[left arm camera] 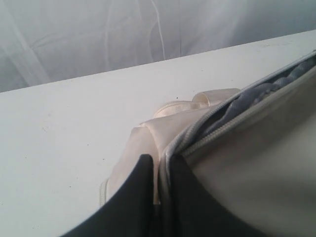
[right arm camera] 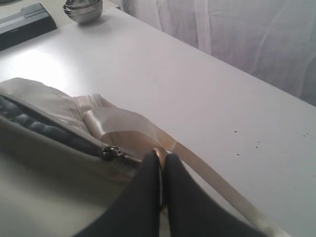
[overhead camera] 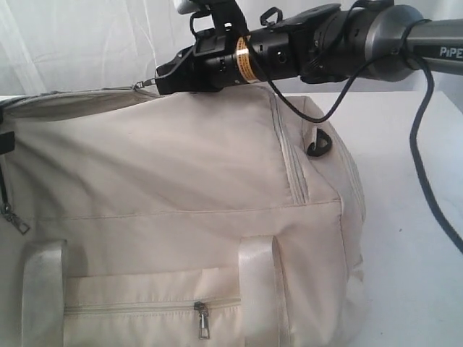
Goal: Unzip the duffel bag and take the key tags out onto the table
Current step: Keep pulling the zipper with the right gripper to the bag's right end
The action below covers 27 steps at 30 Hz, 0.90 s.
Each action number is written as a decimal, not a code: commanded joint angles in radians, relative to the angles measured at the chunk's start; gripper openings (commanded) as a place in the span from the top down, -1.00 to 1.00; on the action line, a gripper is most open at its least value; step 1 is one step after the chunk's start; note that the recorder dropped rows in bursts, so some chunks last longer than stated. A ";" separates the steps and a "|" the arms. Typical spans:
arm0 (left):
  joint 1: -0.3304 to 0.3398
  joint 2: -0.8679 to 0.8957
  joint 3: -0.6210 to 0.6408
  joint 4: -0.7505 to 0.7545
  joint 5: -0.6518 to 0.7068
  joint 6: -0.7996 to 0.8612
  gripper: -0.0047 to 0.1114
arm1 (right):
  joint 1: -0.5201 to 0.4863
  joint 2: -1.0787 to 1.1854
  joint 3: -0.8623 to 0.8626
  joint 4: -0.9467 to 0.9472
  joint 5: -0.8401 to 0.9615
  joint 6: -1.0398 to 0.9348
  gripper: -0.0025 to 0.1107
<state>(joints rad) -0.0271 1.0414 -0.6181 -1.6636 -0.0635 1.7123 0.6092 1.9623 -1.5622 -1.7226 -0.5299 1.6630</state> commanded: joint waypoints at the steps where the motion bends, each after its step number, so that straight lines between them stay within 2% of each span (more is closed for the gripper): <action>1: 0.025 -0.022 -0.004 -0.032 -0.272 -0.038 0.92 | -0.092 -0.018 0.009 -0.022 0.115 0.027 0.96; 18: 0.025 -0.022 -0.004 -0.032 -0.284 -0.041 0.92 | -0.272 -0.093 0.029 -0.022 -0.040 0.044 0.96; 27: 0.025 -0.022 -0.004 -0.032 -0.334 -0.087 0.92 | -0.378 -0.093 0.079 -0.022 -0.033 0.042 0.96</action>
<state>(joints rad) -0.0354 1.0391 -0.6181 -1.6571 -0.0881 1.6505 0.3225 1.8890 -1.5007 -1.7613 -0.7947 1.7105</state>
